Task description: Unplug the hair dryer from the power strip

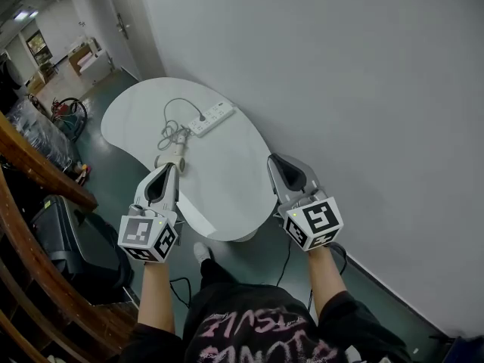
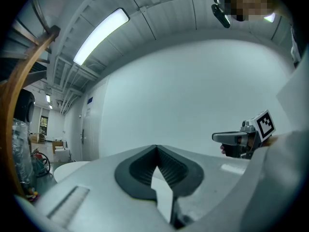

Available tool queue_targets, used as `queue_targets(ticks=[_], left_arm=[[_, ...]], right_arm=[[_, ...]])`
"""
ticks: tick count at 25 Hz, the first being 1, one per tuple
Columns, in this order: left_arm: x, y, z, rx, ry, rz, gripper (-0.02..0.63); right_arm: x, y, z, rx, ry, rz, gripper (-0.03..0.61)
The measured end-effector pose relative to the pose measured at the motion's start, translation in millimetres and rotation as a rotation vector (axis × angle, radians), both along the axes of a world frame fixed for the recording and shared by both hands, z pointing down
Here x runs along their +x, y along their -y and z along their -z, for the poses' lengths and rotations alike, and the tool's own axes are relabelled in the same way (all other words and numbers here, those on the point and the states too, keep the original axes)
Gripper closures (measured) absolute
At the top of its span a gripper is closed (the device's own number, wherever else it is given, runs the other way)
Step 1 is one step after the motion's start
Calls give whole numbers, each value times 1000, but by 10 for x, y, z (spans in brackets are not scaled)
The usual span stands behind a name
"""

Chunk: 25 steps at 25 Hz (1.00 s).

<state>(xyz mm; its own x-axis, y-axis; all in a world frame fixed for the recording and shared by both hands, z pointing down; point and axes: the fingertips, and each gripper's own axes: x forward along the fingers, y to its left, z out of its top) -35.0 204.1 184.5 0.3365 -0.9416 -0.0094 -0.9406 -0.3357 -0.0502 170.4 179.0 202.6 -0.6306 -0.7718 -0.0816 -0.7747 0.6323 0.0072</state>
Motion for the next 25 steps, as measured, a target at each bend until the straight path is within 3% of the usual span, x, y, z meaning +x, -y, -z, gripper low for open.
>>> queue_targets(ticks=[15, 25], left_arm=[[-823, 1004, -407, -77, -43, -48, 612], [-1257, 1804, -737, -138, -78, -130, 612]], right_arm=[[-799, 865, -419, -100, -36, -43, 557], [-1315, 1537, -619, -151, -72, -107, 555]])
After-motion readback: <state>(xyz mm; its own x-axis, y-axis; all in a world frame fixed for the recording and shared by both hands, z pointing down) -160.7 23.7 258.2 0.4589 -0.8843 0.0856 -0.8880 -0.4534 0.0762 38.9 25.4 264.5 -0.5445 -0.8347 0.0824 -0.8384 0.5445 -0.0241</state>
